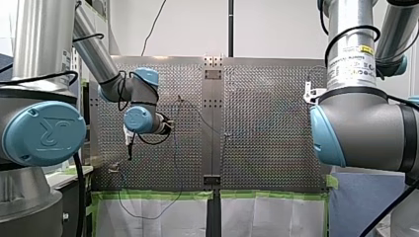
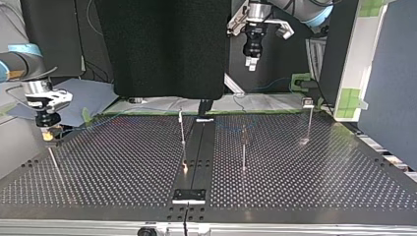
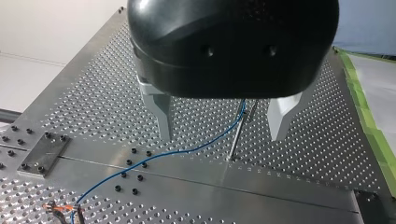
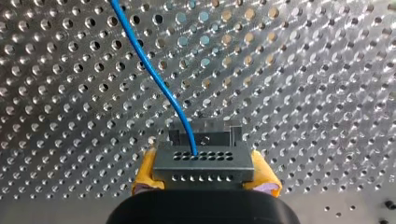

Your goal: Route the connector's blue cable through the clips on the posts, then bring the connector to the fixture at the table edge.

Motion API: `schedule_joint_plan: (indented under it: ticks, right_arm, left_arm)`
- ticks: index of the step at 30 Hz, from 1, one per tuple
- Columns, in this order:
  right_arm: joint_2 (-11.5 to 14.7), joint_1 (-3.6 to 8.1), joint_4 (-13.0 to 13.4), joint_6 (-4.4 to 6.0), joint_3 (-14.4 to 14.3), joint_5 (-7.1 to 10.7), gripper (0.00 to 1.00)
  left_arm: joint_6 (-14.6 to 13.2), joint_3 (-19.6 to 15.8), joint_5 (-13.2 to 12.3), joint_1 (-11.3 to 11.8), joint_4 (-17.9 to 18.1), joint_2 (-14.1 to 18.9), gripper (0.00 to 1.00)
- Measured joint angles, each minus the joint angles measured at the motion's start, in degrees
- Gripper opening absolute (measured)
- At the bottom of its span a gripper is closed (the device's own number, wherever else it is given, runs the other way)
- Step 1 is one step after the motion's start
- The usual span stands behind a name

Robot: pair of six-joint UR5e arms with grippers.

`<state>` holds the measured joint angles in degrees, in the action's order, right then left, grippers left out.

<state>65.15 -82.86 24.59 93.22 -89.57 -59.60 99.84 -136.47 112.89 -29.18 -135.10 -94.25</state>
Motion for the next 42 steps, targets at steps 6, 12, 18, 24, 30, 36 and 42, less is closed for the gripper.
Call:
schedule_joint_plan:
  ticks: [6,12,18,24,30,36,42]
  right_arm:
    - [-0.1,0.45,0.3,0.20,0.4,3.06,0.00]
    - [-0.2,0.68,0.3,0.32,0.9,4.69,0.00]
    - [-0.5,1.00,0.0,0.32,1.1,4.30,0.00]
    - [-0.8,1.21,-0.2,0.09,1.2,2.92,0.00]
    - [-1.1,1.20,-0.3,0.09,1.6,2.26,0.00]
    - [-2.3,0.85,-0.7,-0.02,2.5,1.67,0.00]
    - [-2.9,0.40,-0.8,-0.11,3.4,1.52,0.00]
  left_arm:
    - [0.0,0.0,0.0,0.1,0.0,0.0,1.00]
    - [-0.2,0.0,0.0,0.1,0.0,0.0,1.00]
    - [-0.3,0.0,0.0,0.2,0.0,0.0,1.00]
    - [-0.3,0.0,0.0,0.3,0.0,0.0,1.00]
    - [-0.4,0.0,0.0,0.3,0.0,0.0,1.00]
    - [-0.4,0.0,0.0,0.3,0.0,0.0,1.00]
    - [-0.4,0.0,0.0,0.4,0.0,0.0,1.00]
